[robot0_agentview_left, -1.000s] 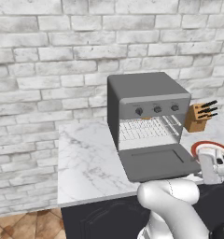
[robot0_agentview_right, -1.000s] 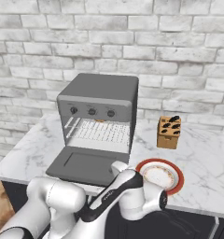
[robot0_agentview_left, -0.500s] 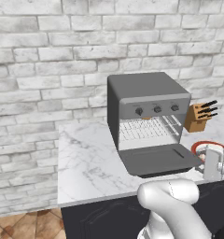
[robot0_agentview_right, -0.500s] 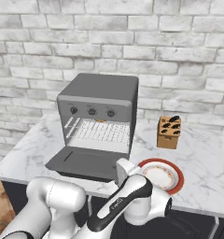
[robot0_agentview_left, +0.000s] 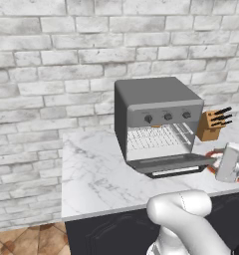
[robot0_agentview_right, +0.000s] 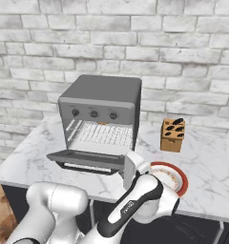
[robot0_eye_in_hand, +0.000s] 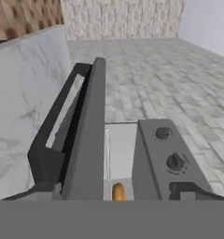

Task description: Pick up the bagel from the plate, place it on the toaster oven rack, close the door, and set the timer.

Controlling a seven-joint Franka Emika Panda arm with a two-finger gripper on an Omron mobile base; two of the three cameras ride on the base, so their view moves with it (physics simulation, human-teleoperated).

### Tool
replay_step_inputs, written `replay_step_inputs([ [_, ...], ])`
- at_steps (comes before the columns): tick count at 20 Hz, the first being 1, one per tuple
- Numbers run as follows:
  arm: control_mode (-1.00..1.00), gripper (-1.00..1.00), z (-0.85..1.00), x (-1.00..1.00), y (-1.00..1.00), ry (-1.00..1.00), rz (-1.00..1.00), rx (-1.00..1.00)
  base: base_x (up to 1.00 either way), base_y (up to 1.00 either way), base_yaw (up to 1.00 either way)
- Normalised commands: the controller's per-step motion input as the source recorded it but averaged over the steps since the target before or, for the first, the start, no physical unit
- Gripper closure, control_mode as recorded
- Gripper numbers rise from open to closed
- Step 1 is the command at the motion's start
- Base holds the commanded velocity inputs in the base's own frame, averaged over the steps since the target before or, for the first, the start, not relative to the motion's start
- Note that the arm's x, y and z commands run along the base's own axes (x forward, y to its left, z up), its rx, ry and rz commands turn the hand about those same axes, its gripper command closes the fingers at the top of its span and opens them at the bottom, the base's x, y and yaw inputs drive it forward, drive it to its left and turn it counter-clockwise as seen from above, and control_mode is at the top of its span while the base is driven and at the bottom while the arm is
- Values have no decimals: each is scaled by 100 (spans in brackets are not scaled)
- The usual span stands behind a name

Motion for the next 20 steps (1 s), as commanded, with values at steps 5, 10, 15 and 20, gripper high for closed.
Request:
replay_step_inputs([
  [5,-100,-100,37,69,33,-7,-2,7,0,0,0],
  [10,-100,-100,19,71,36,-2,-5,5,0,0,0],
  [15,-100,-100,0,58,27,0,-7,3,0,0,0],
  [20,-100,-100,0,52,15,0,-8,4,0,0,0],
])
